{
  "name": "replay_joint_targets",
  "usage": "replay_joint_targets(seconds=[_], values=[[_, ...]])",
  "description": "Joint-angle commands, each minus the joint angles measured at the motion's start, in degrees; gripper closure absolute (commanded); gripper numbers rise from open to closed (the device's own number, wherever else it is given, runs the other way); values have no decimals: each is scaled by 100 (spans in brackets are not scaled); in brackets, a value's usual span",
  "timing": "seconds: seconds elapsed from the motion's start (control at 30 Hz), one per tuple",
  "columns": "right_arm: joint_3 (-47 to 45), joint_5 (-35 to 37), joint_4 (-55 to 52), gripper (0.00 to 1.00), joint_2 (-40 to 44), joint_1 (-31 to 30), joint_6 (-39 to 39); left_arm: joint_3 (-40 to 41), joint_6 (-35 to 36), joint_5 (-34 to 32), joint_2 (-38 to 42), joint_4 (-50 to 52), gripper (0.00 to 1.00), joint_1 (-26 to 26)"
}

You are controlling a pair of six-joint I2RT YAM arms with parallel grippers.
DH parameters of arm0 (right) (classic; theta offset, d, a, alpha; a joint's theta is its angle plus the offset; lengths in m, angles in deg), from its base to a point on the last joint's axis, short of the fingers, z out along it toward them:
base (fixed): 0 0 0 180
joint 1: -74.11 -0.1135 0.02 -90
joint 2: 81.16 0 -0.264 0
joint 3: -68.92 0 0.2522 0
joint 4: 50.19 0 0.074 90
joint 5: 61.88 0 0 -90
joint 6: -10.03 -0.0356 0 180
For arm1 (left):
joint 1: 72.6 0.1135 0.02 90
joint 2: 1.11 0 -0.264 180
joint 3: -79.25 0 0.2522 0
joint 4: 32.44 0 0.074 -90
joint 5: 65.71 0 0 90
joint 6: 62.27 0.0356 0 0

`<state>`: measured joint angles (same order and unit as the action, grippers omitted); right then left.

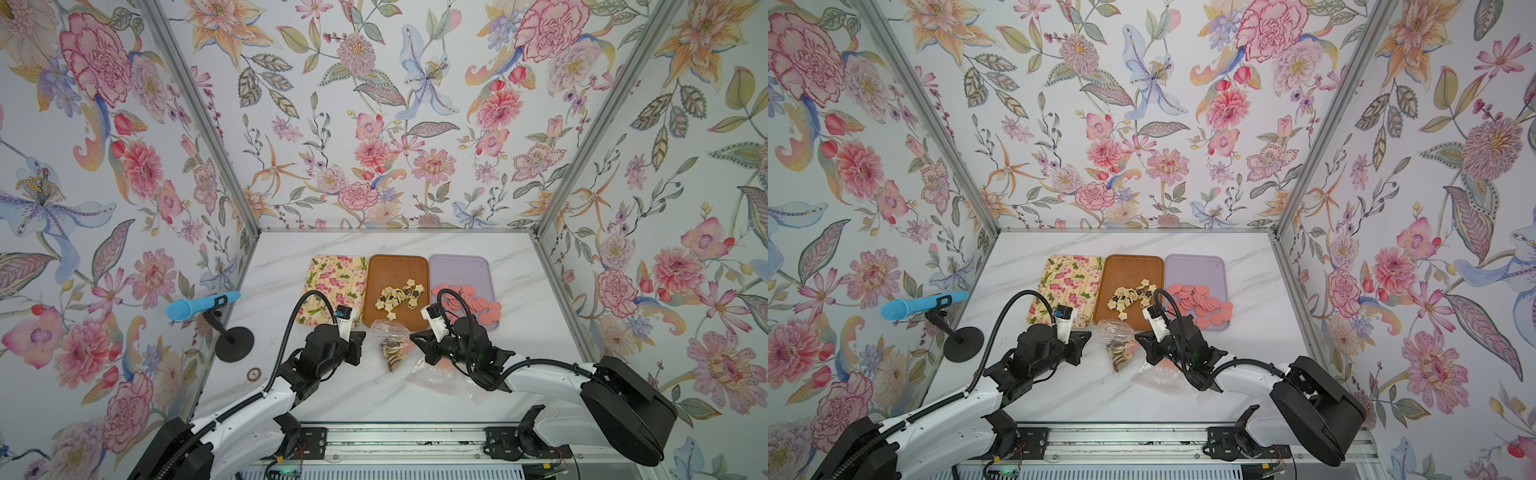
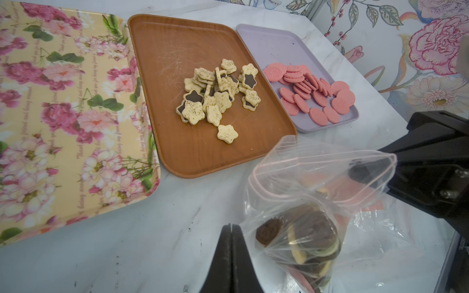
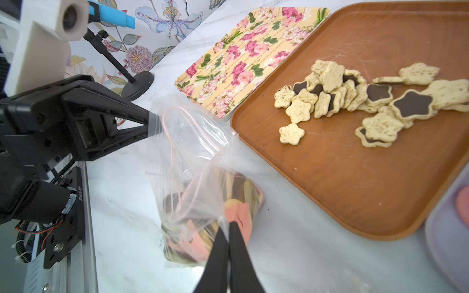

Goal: Pour cookies out of the ziploc bag
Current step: Open the ziploc bag at the center of the board, then adjust the ziploc bag at the center of the board.

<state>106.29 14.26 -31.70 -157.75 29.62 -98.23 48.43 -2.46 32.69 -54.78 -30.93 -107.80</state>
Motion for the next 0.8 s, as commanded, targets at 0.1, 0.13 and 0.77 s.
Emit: replay_joint_targets(seconds=[0.1, 0.13, 0.77], values=[[99, 319, -158, 54, 69, 200, -35, 115, 247, -192, 293, 126, 100, 205], [99, 384, -248, 49, 159, 212, -37, 124, 258, -151, 289, 96, 100, 204], [2240, -1124, -922, 41, -901, -155, -833, 53, 295, 77, 907, 29, 100, -83]])
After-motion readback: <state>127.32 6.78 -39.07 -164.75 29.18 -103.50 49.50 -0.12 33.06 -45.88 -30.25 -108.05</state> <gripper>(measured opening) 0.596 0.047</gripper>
